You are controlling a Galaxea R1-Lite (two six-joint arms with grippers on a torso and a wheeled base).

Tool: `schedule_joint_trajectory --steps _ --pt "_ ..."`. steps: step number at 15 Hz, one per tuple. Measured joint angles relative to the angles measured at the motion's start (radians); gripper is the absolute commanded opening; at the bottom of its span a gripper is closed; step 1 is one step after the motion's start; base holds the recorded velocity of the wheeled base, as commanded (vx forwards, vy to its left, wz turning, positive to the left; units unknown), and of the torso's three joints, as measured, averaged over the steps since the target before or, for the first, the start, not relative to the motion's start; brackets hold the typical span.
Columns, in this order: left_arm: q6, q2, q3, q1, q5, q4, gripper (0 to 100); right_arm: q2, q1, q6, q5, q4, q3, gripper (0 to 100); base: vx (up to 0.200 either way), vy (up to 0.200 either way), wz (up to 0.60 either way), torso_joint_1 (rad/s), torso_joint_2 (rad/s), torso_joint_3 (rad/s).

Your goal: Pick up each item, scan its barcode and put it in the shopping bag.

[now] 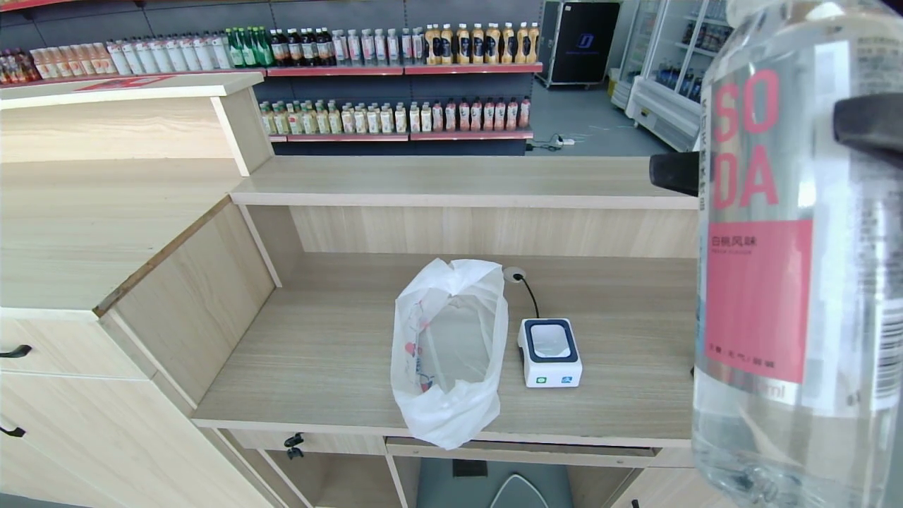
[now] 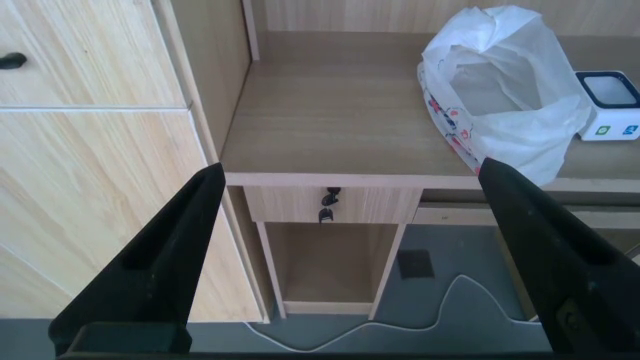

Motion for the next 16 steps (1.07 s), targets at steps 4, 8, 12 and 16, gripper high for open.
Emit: schedule_joint_trajectory --steps 4,8,12,16 --pt "0.000 0.000 0.000 0.000 0.000 0.000 100 0.007 0.000 -0.015 0.009 -0.001 0.007 0 0.000 0.000 0.00 0.000 0.00 0.000" --pt "0.000 0.000 0.000 0.000 0.000 0.000 100 0.020 -0.133 -0.228 -0.061 0.005 0.068 0 0.000 0.000 0.00 0.000 0.00 0.000" --pt "0.000 0.000 0.000 0.000 0.000 0.000 100 0.010 -0.379 -0.407 -0.097 0.041 0.139 0 0.000 0.000 0.00 0.000 0.00 0.000" --pt "0.000 0.000 0.000 0.000 -0.001 0.000 100 -0.021 -0.511 -0.638 -0.567 0.404 0.204 0 0.000 0.000 0.00 0.000 0.00 0.000"
